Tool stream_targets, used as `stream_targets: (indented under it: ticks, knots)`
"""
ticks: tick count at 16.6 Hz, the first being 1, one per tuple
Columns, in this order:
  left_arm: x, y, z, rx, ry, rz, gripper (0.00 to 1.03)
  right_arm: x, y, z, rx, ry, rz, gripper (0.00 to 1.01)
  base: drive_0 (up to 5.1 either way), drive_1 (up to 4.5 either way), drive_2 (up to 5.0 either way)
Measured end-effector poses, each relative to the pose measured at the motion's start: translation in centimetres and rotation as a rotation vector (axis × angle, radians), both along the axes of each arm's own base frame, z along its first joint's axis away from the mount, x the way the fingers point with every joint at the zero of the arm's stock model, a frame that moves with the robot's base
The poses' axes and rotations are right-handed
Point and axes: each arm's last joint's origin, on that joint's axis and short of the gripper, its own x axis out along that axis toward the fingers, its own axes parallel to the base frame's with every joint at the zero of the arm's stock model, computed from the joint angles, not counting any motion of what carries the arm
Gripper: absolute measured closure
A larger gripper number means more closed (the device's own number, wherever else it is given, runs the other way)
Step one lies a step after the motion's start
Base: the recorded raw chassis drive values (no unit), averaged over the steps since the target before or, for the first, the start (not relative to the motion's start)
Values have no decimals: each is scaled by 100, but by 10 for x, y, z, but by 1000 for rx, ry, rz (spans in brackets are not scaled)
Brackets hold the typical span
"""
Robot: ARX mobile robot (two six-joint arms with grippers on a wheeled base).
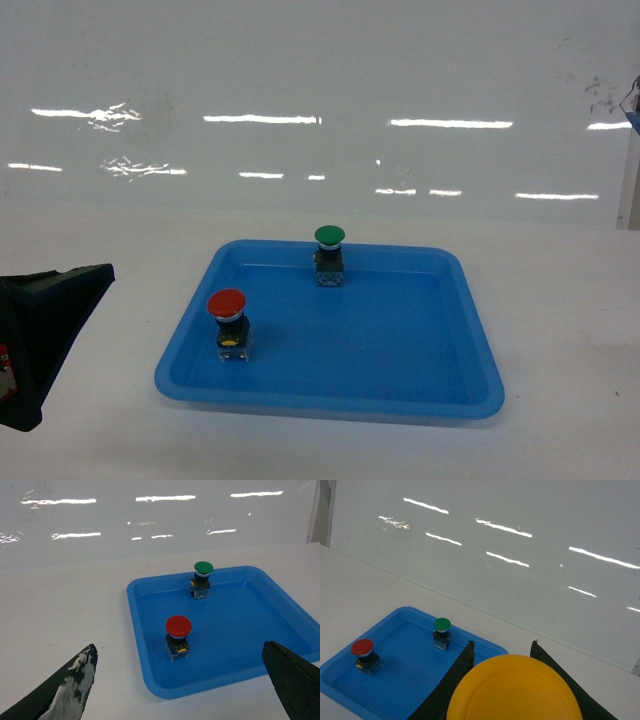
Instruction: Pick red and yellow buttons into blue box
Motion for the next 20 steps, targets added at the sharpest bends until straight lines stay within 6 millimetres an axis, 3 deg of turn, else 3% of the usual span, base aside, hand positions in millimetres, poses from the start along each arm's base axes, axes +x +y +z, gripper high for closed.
stream_targets:
  ticks: [2,4,6,8,13,20]
  knots:
    - [13,-9,-4,-9,-8,-46,5,0,0,0,0,0,0,72,0,0,0]
    - [42,-33,-12,-26,-29,-131,5,0,0,0,0,0,2,72,0,0,0]
    - [64,-53,-34,-12,28,-189,5,0,0,0,0,0,2,72,0,0,0]
    - [72,-67,-64,10,134,-231,5,0,0,0,0,0,2,72,0,0,0]
    - [91,-71,-80,35,133,-229,5,0,0,0,0,0,2,72,0,0,0]
    - [90,-68,-82,62,145,-221,5,0,0,0,0,0,2,72,0,0,0]
